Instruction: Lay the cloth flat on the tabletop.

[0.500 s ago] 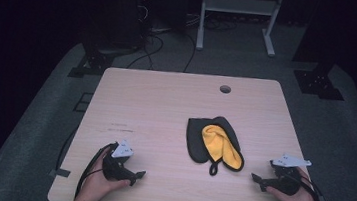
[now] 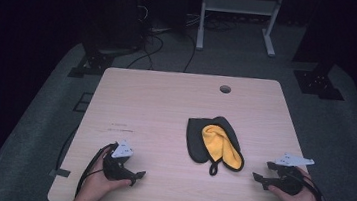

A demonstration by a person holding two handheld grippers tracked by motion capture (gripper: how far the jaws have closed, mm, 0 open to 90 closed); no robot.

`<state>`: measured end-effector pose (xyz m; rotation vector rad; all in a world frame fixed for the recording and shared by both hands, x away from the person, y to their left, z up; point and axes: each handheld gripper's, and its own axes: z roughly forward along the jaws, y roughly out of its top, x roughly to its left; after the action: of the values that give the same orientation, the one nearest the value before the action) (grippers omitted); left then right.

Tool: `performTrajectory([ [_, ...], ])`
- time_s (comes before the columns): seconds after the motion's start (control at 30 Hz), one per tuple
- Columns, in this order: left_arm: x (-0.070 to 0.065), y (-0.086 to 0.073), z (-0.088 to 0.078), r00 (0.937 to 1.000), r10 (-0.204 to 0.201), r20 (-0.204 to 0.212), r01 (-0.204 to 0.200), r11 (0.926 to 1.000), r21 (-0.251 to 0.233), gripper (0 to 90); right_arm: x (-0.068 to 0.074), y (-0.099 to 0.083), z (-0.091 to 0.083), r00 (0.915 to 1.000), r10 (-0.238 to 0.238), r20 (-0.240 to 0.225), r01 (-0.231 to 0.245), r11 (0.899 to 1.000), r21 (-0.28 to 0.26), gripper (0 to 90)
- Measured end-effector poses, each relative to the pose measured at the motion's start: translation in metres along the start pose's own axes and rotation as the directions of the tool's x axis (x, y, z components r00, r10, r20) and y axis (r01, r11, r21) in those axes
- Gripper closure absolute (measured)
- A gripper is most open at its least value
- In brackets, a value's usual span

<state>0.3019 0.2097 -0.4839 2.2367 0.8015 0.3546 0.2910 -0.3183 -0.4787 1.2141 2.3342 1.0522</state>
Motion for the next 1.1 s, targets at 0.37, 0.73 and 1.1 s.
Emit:
performTrajectory([
  [0.37, 0.0, 0.0, 0.0, 1.0, -0.003, -0.003, 0.003, 1.0, 0.001, 0.0, 0.019, 0.019, -0.004, 0.9969, -0.037, -0.069, 0.032, 0.997, -0.077, 32.6],
  [0.73, 0.0, 0.0, 0.0, 1.0, -0.004, -0.003, 0.004, 1.0, 0.0, 0.0, 0.029, 0.051, 0.022, 0.9939, -0.066, -0.088, 0.058, 0.994, -0.093, 31.0],
  [1.1, 0.0, 0.0, 0.0, 1.0, -0.003, -0.002, 0.003, 1.0, 0.003, 0.0, 0.024, 0.071, 0.044, 0.9951, -0.051, -0.085, 0.046, 0.997, -0.062, 40.6],
])
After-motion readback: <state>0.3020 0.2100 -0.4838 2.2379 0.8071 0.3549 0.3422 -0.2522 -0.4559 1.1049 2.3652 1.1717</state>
